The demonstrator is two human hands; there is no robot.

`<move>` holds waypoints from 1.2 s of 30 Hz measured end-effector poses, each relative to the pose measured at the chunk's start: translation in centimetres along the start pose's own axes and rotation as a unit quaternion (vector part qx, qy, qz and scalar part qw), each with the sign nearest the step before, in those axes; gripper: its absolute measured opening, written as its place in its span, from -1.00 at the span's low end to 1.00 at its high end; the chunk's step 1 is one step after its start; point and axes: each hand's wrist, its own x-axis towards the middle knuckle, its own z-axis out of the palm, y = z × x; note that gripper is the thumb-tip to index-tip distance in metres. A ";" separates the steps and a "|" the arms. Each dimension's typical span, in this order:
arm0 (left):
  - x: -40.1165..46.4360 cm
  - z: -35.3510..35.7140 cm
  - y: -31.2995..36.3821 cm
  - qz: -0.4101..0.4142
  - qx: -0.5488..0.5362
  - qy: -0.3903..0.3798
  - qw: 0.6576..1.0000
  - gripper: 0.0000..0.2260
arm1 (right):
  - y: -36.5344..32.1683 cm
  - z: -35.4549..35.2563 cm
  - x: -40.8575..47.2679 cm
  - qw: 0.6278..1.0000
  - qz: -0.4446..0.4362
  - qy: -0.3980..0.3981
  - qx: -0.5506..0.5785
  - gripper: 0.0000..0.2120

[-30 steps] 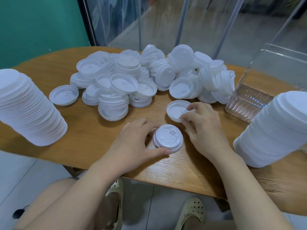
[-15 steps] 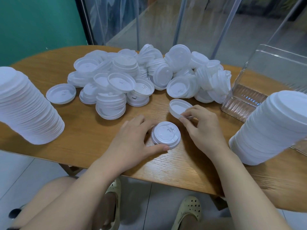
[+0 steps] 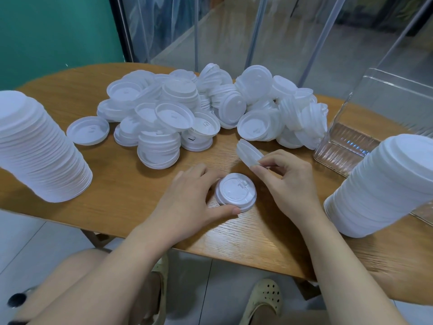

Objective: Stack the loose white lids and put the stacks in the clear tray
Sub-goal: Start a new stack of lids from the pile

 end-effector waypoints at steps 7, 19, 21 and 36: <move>0.1 -0.3 0.7 -0.005 -0.013 0.015 1.000 -0.29 | -1.2 -0.2 -0.3 0.992 0.071 -0.018 0.099 -0.91; 0.6 0.3 1.1 0.009 -0.006 0.014 1.000 -0.27 | -0.4 0.0 -0.2 0.997 0.047 0.052 -0.012 -0.71; 0.6 0.3 1.2 0.011 -0.010 0.013 1.000 -0.32 | -0.2 -0.1 0.0 0.996 0.047 0.070 -0.001 -0.72; 0.7 0.3 0.6 0.016 -0.056 0.009 0.998 -0.40 | -2.7 -1.9 -0.9 0.981 0.087 -0.039 0.171 -0.88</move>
